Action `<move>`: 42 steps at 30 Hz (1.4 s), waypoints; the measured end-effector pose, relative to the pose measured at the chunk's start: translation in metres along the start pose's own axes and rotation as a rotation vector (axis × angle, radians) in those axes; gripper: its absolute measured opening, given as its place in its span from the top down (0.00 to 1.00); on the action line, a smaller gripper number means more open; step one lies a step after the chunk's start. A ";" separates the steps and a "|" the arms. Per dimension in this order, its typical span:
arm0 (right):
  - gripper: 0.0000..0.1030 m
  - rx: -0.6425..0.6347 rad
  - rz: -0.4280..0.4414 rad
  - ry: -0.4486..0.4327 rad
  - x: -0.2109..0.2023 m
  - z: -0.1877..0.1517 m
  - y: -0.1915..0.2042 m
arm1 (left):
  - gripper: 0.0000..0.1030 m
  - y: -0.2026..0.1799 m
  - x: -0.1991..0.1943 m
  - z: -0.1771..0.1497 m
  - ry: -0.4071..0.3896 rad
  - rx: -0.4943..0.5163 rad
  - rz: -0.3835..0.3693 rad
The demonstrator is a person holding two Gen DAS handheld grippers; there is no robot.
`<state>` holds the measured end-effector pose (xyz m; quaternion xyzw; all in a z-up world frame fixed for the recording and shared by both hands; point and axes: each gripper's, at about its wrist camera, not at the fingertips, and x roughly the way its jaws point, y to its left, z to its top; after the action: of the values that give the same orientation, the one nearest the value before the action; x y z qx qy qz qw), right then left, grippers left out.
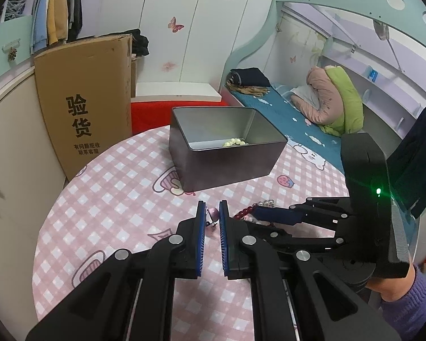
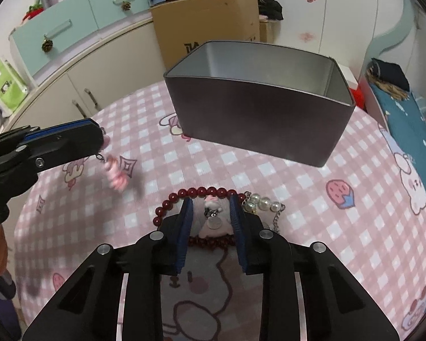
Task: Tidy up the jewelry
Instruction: 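Carry the bunny charm and pearl earring over the grey tin and lower them, then open both tools inside the tin and withdraw them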
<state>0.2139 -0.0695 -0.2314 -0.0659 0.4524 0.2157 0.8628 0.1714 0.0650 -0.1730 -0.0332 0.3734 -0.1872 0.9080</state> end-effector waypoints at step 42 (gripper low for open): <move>0.87 0.219 0.139 -0.129 -0.019 0.083 -0.080 | 0.92 -0.004 0.099 0.090 0.115 -0.050 -0.070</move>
<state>0.3012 -0.1222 -0.1742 0.0741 0.4202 0.2280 0.8752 0.2971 0.0177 -0.1732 -0.0582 0.4283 -0.2111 0.8767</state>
